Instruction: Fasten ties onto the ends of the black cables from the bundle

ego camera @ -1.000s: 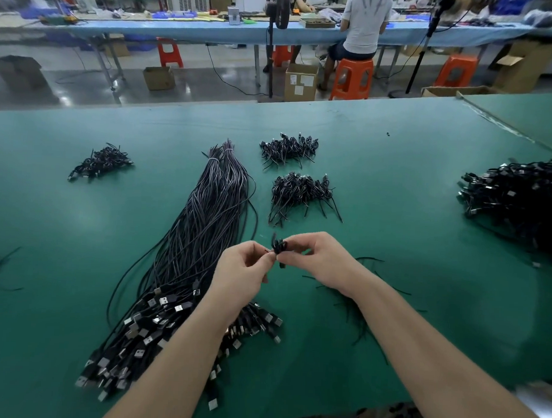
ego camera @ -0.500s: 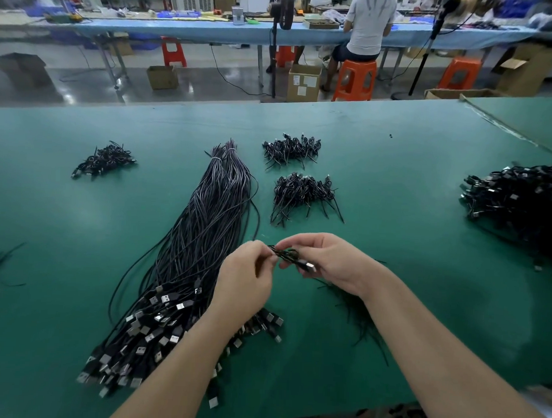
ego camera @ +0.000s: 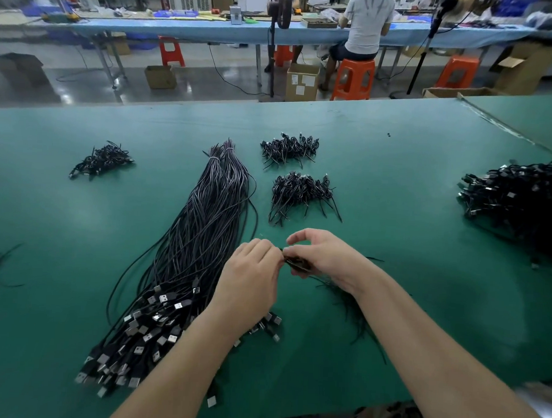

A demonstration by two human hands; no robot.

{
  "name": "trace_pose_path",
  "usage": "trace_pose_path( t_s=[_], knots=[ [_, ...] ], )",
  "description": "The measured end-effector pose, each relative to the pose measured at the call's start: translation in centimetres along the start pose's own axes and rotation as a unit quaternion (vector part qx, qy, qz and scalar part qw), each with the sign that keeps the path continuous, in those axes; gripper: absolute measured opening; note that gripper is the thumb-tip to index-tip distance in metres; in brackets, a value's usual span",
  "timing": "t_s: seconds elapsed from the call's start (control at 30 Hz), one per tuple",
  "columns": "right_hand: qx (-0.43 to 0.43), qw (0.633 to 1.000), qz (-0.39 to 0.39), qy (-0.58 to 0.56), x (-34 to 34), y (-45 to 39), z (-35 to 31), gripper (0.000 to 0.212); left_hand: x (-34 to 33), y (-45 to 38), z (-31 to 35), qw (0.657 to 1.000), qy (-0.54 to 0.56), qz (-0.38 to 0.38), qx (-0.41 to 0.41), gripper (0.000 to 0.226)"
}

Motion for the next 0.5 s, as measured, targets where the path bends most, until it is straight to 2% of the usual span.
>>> trace_pose_path(
  t_s=[0.07,0.1,0.17,0.2,0.27,0.33,0.4,0.43,0.47,0.5],
  knots=[
    [0.000,1.000,0.001,-0.003,0.0,0.1,-0.1,0.001,0.0,0.1,0.0,1.000,0.001,0.004,-0.002,0.010],
    [0.007,1.000,-0.002,-0.014,0.0,0.2,0.0,0.006,0.0,0.1,-0.4,0.999,0.027,0.002,0.034,0.011],
    [0.031,0.998,-0.024,-0.051,0.1,0.4,-0.2,0.016,-0.3,0.0,-2.2,0.974,0.126,-0.025,0.184,0.014],
    [0.050,0.996,-0.041,-0.058,0.0,0.6,-0.5,0.018,-1.2,0.3,-3.3,0.939,0.198,-0.057,0.275,0.015],
    [0.089,0.993,-0.065,-0.029,0.0,0.9,-1.0,0.020,-2.8,1.1,-5.0,0.837,0.341,-0.105,0.414,0.018],
    [0.107,0.992,-0.062,0.011,0.0,1.0,-1.3,0.022,-3.8,1.9,-5.3,0.743,0.444,-0.130,0.484,0.021],
    [0.116,0.992,-0.042,0.038,0.0,0.9,-1.3,0.017,-4.4,2.3,-4.8,0.649,0.546,-0.146,0.509,0.021],
    [0.114,0.992,-0.030,0.050,0.1,0.8,-1.2,0.015,-4.6,2.4,-4.6,0.626,0.572,-0.150,0.508,0.020],
    [0.108,0.992,-0.024,0.055,0.1,0.7,-1.1,0.014,-4.6,2.4,-4.4,0.627,0.574,-0.152,0.504,0.019],
    [0.098,0.994,-0.021,0.053,0.1,0.6,-0.8,0.014,-4.4,2.3,-4.5,0.652,0.551,-0.148,0.499,0.018]
  ],
)
Point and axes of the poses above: each hand's wrist, its own y-axis away from the middle knuckle, its own x-axis out of the back of the hand, z = x × y, the point moved 7 cm from there along -y, towards the middle knuckle, and after that the axes turned 6 degrees about x, right-handed, at the moved point
